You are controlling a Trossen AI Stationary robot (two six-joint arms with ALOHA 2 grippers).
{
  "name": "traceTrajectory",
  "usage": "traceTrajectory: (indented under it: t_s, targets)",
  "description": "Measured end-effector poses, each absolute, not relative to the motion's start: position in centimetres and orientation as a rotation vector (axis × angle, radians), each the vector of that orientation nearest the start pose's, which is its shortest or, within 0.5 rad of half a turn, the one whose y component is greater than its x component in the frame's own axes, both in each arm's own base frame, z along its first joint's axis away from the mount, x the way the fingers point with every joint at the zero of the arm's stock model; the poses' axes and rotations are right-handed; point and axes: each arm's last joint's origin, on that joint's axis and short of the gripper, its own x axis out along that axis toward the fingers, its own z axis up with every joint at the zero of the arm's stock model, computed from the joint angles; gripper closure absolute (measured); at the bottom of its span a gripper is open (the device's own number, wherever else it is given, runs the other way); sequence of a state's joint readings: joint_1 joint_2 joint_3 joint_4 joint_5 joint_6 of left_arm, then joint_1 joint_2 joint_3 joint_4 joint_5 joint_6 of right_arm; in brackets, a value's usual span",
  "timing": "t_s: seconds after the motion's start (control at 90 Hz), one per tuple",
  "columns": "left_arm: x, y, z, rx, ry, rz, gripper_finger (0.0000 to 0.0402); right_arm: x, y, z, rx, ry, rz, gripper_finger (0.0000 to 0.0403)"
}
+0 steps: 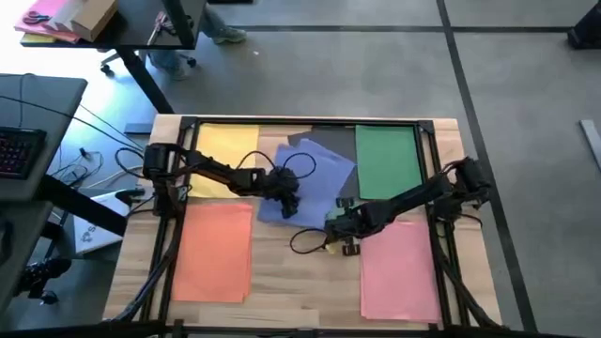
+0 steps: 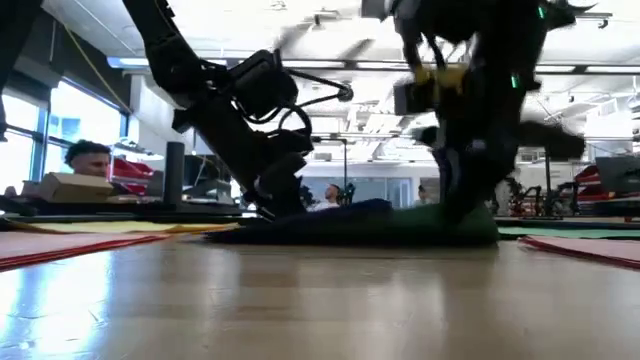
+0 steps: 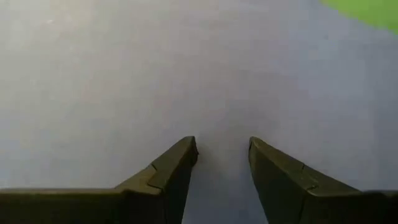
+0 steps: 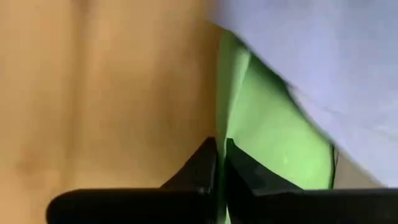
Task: Organize paper
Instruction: Stack the green paper on top of the stacked green papers
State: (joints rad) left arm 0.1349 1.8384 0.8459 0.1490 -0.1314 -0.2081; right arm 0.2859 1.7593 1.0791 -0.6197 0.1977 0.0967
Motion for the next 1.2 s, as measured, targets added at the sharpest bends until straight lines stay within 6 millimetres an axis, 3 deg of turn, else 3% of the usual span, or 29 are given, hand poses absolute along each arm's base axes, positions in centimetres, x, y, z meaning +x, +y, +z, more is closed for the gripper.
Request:
traceTrajectory:
  t_s: [0.178,0.356,0.556,0.789,0.889,0.989,1.1,1.2]
  targets:
    - [32.5,6.9,14.3,-0.174,0.769,0.431,0.0257,31.1,8.4,21.0,-0.195,1.253,0.043,0.0403]
    - [31.2,8.2,14.8,-0.166,0.838,0.487,0.0257,28.8,6.7,27.4,-0.201,1.245,-0.027,0.0403]
    - [30.8,8.5,14.5,-0.197,0.871,0.507,0.0257,23.1,1.6,34.0,-0.225,1.120,-0.494,0.0403]
    - [30.9,8.3,14.5,-0.260,0.854,0.513,0.0257,16.0,-3.7,39.0,-0.186,0.835,-0.973,0.0403]
    - [30.9,8.2,14.5,-0.318,0.845,0.509,0.0257,14.2,-4.4,40.1,-0.170,0.766,-1.001,0.0403]
    - [31.0,8.0,14.5,-0.391,0.832,0.512,0.0257,13.4,-4.4,40.1,-0.131,0.796,-0.953,0.0403]
    - [31.1,7.7,14.6,-0.446,0.815,0.528,0.0257,13.7,-4.4,38.7,-0.047,0.917,-0.877,0.0403]
    - [31.3,7.5,14.7,-0.480,0.797,0.519,0.0257,14.9,-4.3,36.1,0.088,1.016,-0.796,0.0403]
